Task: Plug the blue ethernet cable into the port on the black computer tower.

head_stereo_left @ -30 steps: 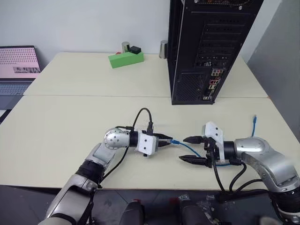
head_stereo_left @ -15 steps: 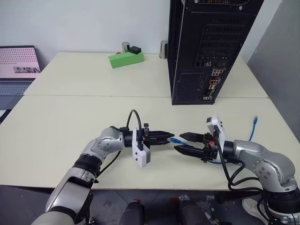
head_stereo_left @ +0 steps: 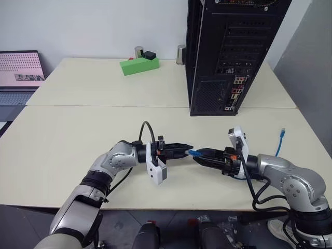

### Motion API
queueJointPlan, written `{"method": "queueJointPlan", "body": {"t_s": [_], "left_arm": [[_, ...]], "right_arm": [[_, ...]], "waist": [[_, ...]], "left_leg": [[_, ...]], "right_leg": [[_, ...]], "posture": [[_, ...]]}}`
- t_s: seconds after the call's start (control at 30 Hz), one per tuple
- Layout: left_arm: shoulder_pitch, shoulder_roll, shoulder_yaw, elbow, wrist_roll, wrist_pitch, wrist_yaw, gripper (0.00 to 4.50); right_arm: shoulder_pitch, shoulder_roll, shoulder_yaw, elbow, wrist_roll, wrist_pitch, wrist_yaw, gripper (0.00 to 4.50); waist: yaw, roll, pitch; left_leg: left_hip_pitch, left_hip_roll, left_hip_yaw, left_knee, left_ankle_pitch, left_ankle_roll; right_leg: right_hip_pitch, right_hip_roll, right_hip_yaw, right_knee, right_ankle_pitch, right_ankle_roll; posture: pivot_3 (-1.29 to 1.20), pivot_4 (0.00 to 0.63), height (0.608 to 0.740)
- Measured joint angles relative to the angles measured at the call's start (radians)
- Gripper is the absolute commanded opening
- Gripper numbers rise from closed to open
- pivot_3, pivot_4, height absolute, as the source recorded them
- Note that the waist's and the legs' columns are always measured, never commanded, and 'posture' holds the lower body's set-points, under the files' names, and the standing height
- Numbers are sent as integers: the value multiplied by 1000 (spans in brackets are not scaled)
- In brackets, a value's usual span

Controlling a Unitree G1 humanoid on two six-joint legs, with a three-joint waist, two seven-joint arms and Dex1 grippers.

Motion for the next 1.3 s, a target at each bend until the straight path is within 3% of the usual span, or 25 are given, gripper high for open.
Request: {"method": "queueJointPlan", "body": {"t_s": [0.17,0.4,0.47,0.7,0.9,1.0,1.13,1.3], "left_arm": [[0,5,-1,-1,9,1,26,231],[0,8,-2,-1,27,4,59,229],[0,8,-2,-1,26,12,65,938],[18,8,-22,1,-36,113,37,2151],[109,8,-21,-84,-293,396,-114,3328],[158,-20,-7,-220,-455,661,-187,3907],[170,-91,21,-399,-567,1013,-173,3907],[93,-213,60,-470,-574,1287,-36,3907]], "right_arm": [[-14,0,0,6,9,1,-11,1],[-26,0,-1,26,34,11,-17,0],[-36,1,-1,37,40,14,-19,0],[-51,-2,-1,46,55,20,-14,0],[-29,-15,-28,36,21,-29,-54,0],[7,-15,-82,13,-52,-93,-142,0],[47,22,-152,-24,-152,-159,-306,0],[44,103,-147,-51,-295,-195,-517,0]], "waist": [[0,0,0],[0,0,0],[0,0,0],[0,0,0],[0,0,0],[1,0,0],[1,0,0],[-3,0,0]], "left_leg": [[0,0,0,0,0,0],[0,0,0,0,0,0],[0,0,0,0,0,0],[0,0,0,0,0,0],[0,0,0,0,0,0],[-1,0,0,0,0,0],[-1,0,-1,0,0,0],[0,0,-1,0,0,0]], "right_leg": [[0,0,0,0,0,0],[0,0,0,0,0,0],[0,0,0,0,0,0],[0,0,0,0,0,0],[0,0,0,0,0,0],[0,0,0,0,0,0],[0,0,0,0,0,0],[0,1,0,1,0,0]], "posture": [[0,150,740],[0,150,740],[0,150,740],[0,150,740],[0,150,740],[0,150,740],[0,150,740],[0,150,740]]}}
